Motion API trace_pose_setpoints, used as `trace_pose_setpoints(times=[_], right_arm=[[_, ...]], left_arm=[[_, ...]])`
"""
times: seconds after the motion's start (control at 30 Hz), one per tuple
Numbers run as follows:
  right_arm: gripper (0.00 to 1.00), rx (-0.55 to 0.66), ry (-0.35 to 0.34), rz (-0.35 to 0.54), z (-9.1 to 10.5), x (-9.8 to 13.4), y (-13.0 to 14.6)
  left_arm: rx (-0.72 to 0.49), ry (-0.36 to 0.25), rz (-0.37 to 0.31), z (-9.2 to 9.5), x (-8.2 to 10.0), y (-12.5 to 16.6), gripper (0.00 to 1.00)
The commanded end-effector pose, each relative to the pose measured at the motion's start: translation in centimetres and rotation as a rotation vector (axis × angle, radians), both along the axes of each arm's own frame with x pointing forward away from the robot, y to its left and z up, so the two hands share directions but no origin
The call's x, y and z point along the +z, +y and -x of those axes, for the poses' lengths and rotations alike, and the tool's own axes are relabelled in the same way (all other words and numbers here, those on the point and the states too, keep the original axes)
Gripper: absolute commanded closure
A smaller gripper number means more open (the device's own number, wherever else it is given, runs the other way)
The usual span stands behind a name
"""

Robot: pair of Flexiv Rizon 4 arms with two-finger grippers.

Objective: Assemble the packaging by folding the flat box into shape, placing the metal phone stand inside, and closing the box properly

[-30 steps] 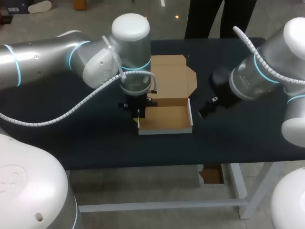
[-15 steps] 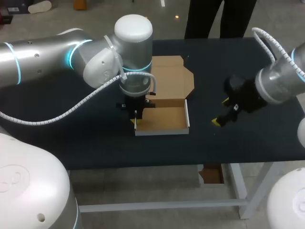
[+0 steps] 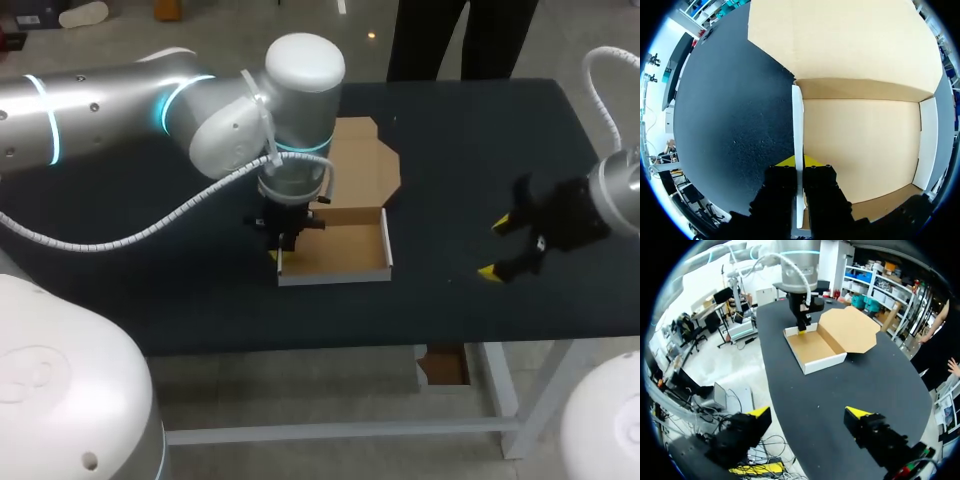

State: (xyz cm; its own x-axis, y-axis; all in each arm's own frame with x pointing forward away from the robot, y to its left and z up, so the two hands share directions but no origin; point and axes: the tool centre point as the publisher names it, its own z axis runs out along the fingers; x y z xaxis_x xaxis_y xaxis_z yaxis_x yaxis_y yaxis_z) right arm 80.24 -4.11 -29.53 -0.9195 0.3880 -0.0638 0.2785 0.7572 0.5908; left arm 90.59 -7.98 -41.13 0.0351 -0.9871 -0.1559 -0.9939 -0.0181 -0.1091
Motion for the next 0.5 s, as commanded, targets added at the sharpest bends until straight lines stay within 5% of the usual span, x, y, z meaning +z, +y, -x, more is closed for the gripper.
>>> trace_pose_setpoints(times=[0.03, 0.5], right_arm=[[0.0, 0.056, 0.053, -0.025, 0.2, 0.6, -0.6], [0.0, 0.066, 0.059, -0.017, 0.6, 0.6, -0.3]], left_arm=[[0.015, 0.007, -0.089, -0.3, -0.5, -0.2, 1.0], [0.019, -0.021, -0.206, -0.5, -0.6, 1.0, 1.0]])
